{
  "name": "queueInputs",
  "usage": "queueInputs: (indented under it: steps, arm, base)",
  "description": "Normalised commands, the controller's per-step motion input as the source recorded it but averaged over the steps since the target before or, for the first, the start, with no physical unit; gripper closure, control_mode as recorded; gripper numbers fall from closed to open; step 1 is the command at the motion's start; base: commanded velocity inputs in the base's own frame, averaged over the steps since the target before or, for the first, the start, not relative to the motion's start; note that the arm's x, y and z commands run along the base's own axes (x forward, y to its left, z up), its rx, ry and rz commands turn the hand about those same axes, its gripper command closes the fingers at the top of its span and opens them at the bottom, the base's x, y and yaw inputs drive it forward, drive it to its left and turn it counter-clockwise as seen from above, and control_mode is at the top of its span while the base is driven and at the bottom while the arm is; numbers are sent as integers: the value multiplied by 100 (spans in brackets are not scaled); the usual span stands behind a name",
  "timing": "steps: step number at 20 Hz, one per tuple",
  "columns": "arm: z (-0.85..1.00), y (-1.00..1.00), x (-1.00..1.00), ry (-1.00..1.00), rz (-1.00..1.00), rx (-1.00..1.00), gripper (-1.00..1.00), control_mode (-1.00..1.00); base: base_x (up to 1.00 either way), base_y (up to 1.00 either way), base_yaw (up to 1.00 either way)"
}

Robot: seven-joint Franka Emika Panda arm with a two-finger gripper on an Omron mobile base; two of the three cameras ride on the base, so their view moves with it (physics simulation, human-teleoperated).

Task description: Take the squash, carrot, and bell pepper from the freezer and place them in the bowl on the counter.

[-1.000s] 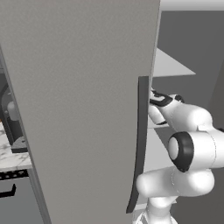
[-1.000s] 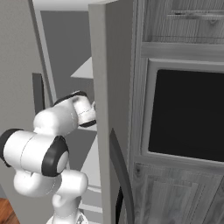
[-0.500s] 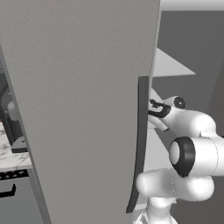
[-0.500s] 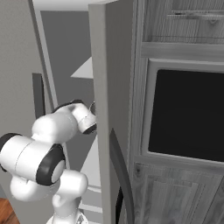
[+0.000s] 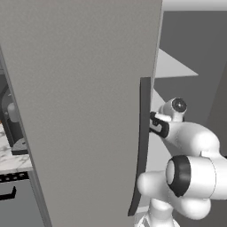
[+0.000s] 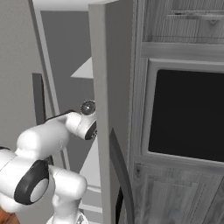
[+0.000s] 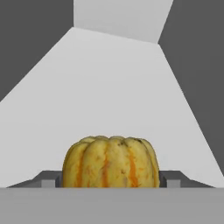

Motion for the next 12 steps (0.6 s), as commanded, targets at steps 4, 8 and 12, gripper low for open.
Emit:
queueInputs:
  steps: [4,8,12]
  arm:
    - [22,-14,-40,7,-10,0,100,-100]
    - [16,0,-55,6,-8,0,100,-100]
    - [20,0,-54,6,-5,0,100,-100]
  base:
    - [0,0,0]
    - [0,0,0]
    - [0,0,0]
